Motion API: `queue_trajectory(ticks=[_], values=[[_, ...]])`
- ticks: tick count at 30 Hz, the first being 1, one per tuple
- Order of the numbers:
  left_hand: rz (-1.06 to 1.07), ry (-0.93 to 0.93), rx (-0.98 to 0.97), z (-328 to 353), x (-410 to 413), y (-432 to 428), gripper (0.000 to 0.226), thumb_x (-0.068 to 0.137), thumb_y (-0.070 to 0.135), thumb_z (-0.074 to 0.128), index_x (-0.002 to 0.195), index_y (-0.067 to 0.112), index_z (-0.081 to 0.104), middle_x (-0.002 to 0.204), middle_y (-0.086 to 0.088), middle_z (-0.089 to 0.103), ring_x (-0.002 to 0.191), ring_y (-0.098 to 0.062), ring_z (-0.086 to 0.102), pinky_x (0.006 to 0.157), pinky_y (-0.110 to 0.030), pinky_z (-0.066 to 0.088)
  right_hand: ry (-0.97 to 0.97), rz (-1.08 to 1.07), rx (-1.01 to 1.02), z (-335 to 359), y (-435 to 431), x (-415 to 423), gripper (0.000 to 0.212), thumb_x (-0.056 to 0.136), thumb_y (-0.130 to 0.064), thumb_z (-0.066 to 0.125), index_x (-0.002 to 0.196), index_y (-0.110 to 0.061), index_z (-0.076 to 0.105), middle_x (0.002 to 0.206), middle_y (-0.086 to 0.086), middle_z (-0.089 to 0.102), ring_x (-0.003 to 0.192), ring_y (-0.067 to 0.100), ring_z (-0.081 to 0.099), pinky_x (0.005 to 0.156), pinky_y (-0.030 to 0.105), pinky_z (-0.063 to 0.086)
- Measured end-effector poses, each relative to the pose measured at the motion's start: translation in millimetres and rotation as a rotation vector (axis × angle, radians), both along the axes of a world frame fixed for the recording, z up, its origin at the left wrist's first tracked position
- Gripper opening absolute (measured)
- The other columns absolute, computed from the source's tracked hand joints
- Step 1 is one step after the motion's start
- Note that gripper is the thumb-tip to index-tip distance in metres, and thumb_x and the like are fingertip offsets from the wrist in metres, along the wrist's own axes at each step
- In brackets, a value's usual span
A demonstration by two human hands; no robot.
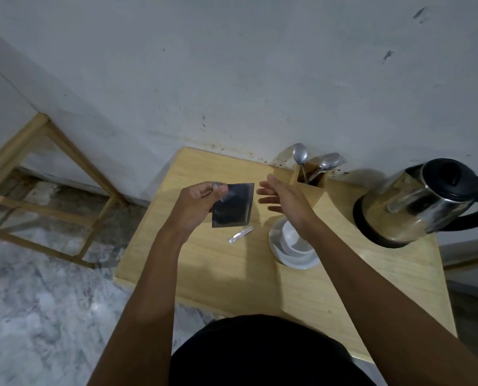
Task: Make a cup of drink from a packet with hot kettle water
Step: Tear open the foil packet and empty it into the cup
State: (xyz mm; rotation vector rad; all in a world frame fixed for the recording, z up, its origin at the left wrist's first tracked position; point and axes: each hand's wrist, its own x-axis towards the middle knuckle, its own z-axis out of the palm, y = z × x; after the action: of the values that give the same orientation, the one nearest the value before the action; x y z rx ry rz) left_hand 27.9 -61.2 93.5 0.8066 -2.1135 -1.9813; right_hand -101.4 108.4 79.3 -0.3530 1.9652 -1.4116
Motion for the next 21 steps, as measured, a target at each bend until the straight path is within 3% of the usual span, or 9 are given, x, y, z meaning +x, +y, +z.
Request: queue_trajectory(ticks=[3,5,7,9,11,14,16,21], values=[[-0.017,0.017,0.066,-1.3,-9.2,6.9,0.023,0.092,0.033,0.058,0.094,0.014,0.071,0.089,-0.009,0.072,0.086,-0.016,0.067,0.082,-0.033,0.055,0.023,0.126,-0.065,10.5,19.9,11.1,0.032,0.094,-0.038,0.059,0.117,-0.017,0.069,0.110,-0.001,0.072,0.100,0.009,0.067,0.089,0.028,0.052],[-0.037,0.029,0.102,-1.1,-17.2,15.0,0.020,0.091,0.032,0.060,0.094,0.016,0.072,0.086,-0.002,0.072,0.084,-0.013,0.067,0.079,-0.032,0.055,0.086,0.140,-0.056,10.1,29.8,15.1,0.023,0.091,-0.027,0.067,0.109,-0.014,0.073,0.101,0.007,0.073,0.091,0.009,0.067,0.082,0.021,0.051],[-0.057,0.030,0.115,0.0,-25.6,24.6,0.019,0.090,0.029,0.063,0.097,0.014,0.073,0.087,0.000,0.074,0.082,-0.012,0.068,0.077,-0.029,0.056,0.152,0.077,-0.057,9.0,39.5,15.5,0.018,0.090,-0.021,0.068,0.103,-0.010,0.074,0.096,0.012,0.073,0.085,0.010,0.065,0.073,0.014,0.050],[-0.097,0.011,0.126,1.2,-33.5,33.6,0.019,0.088,0.025,0.065,0.098,0.011,0.073,0.088,0.000,0.075,0.081,-0.012,0.069,0.074,-0.027,0.057,0.199,-0.019,-0.072,7.7,52.1,13.5,0.014,0.091,-0.018,0.068,0.100,-0.010,0.075,0.091,0.004,0.074,0.080,0.001,0.066,0.068,0.010,0.049],[-0.180,-0.045,0.109,2.1,-41.0,43.0,0.019,0.087,0.023,0.067,0.099,0.009,0.072,0.085,-0.001,0.075,0.075,-0.011,0.069,0.071,-0.026,0.058,0.256,-0.096,-0.069,5.6,68.3,10.7,0.013,0.091,-0.019,0.068,0.100,-0.012,0.075,0.089,-0.004,0.073,0.077,-0.005,0.065,0.067,0.008,0.048],[-0.284,-0.101,0.099,1.5,-52.9,61.2,0.022,0.086,0.024,0.069,0.099,0.007,0.071,0.080,-0.005,0.074,0.069,-0.014,0.068,0.075,-0.034,0.059,0.326,-0.185,-0.053,2.8,92.4,11.5,0.014,0.091,-0.022,0.067,0.102,-0.016,0.075,0.094,-0.008,0.073,0.086,-0.001,0.065,0.072,0.011,0.050],[-0.284,-0.085,0.138,-0.2,-59.9,76.1,0.018,0.086,0.022,0.069,0.097,0.008,0.072,0.080,-0.006,0.074,0.069,-0.017,0.068,0.077,-0.038,0.058,0.260,-0.289,-0.122,-1.4,108.5,14.9,0.015,0.092,-0.022,0.067,0.104,-0.017,0.074,0.097,-0.006,0.073,0.092,0.004,0.067,0.077,0.017,0.053],[-0.224,-0.049,0.317,-7.0,-68.3,109.0,0.023,0.087,0.021,0.068,0.103,0.004,0.070,0.086,-0.012,0.072,0.073,-0.023,0.066,0.073,-0.034,0.059,-0.174,-0.442,-0.261,-19.5,144.9,35.5,0.028,0.090,-0.024,0.068,0.116,-0.011,0.067,0.108,0.011,0.073,0.104,0.026,0.069,0.094,0.042,0.054]])
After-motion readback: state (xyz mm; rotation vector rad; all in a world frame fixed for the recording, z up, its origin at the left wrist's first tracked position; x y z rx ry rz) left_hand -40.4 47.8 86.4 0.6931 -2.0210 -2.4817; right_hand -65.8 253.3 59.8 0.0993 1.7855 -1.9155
